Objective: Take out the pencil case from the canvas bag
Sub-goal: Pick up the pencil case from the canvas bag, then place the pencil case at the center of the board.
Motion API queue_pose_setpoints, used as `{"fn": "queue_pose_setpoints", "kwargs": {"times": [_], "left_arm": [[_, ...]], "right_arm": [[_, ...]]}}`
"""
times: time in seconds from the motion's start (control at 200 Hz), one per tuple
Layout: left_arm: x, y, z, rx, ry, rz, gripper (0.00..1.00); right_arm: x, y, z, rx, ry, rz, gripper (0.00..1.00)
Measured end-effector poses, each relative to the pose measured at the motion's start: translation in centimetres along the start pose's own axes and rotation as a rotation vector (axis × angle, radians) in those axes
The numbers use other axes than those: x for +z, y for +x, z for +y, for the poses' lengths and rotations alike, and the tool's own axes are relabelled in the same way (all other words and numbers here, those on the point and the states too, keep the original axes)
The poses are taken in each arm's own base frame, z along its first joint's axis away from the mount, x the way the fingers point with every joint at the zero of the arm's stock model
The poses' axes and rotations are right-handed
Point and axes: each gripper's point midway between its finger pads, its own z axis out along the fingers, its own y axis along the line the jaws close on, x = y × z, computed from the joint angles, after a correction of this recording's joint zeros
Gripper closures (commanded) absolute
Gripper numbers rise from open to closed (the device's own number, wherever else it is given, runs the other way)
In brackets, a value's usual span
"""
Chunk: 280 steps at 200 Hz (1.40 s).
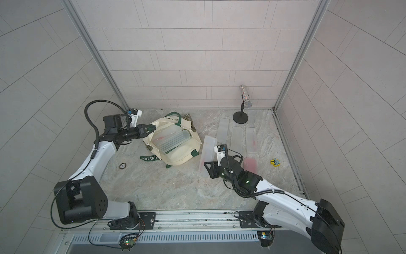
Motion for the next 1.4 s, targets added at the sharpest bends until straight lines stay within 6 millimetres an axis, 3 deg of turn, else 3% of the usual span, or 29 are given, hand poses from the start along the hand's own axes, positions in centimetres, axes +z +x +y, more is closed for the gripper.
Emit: {"fn": "queue_pose_setpoints", "kwargs": {"times": [0.345, 0.871, 1.401], "left_arm": [[0.0, -0.2, 0.1, -0.004, -0.005, -0.007, 1.00], [0.0, -0.1, 0.1, -0.003, -0.005, -0.008, 1.00], [0.0, -0.1, 0.2, -0.002, -0.009, -0.008, 1.00]], "right_arm": [[-0.6, 1.1, -3.7, 0.037, 0.124, 0.075, 0.74], [-3.2, 1.1, -5.9, 0.152, 0.175, 0.163, 0.74], [-3.8, 4.5, -8.4, 0.266, 0.242, 0.341, 0.74]]}}
